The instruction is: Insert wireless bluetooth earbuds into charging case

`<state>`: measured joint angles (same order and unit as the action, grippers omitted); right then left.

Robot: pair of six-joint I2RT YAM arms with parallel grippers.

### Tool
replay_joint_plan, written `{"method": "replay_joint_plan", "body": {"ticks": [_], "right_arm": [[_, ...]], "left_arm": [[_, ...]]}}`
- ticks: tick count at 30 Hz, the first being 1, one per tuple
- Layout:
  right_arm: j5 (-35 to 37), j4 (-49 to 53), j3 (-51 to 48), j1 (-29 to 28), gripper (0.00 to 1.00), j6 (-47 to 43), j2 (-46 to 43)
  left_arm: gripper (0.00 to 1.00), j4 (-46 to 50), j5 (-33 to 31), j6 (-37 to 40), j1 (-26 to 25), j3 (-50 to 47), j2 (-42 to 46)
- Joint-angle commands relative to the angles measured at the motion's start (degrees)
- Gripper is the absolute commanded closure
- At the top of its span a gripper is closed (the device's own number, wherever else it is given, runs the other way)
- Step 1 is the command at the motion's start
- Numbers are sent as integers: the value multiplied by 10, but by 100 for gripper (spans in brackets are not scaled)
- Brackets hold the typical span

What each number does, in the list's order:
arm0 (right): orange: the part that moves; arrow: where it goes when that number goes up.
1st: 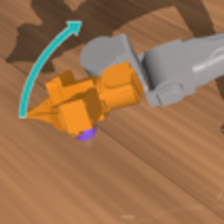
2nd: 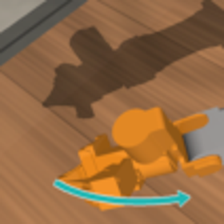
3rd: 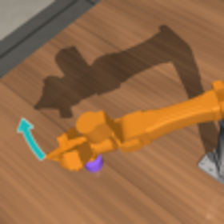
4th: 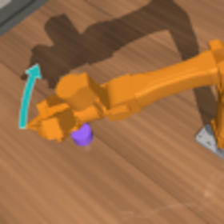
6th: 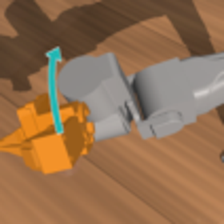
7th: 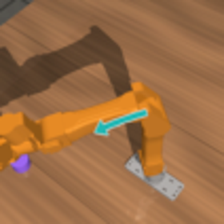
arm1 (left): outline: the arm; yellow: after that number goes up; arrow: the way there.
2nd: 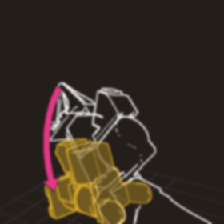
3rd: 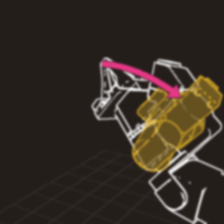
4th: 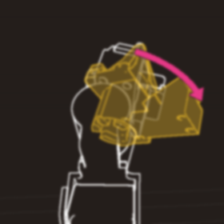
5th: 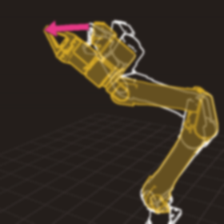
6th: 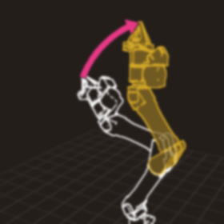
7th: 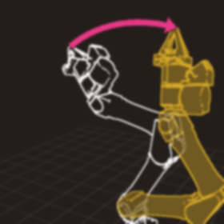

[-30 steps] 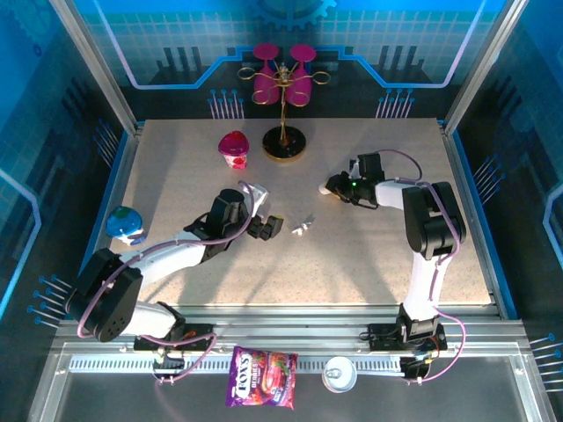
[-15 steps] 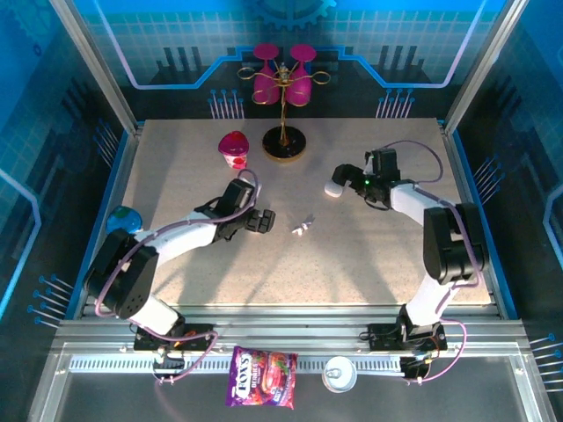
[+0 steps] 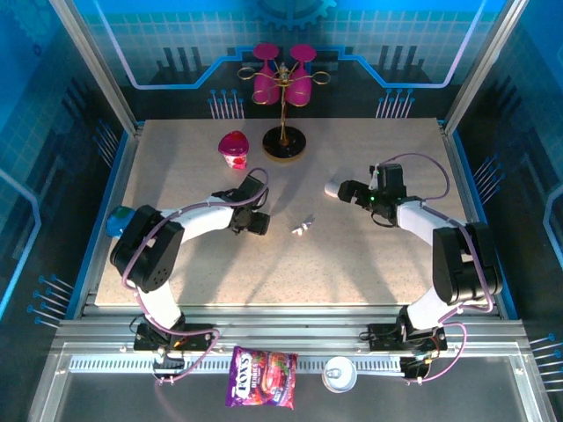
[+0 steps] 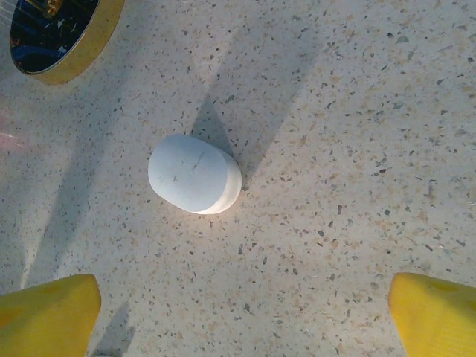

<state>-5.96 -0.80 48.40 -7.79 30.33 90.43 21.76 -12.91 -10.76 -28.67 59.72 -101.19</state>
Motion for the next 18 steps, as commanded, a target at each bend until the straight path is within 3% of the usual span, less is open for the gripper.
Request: {"method": "replay_joint_plan", "body": {"ticks": [1,4,16,18], "right_arm": [[10,1,-2,8,0,-12,-17],[7,1,-4,8,0,-10,-17],[-18,12,-4,8,0,-1,-41],[-17,17,-5,8,1,-2,-47]], "left_arm": [[31,25,-7,-7,-4,19,-11],[40,24,-3,-7,-5,23,-17],[44,30,5,2,-7,30,-39],[53,29,6,4,-8,32,-39]]}}
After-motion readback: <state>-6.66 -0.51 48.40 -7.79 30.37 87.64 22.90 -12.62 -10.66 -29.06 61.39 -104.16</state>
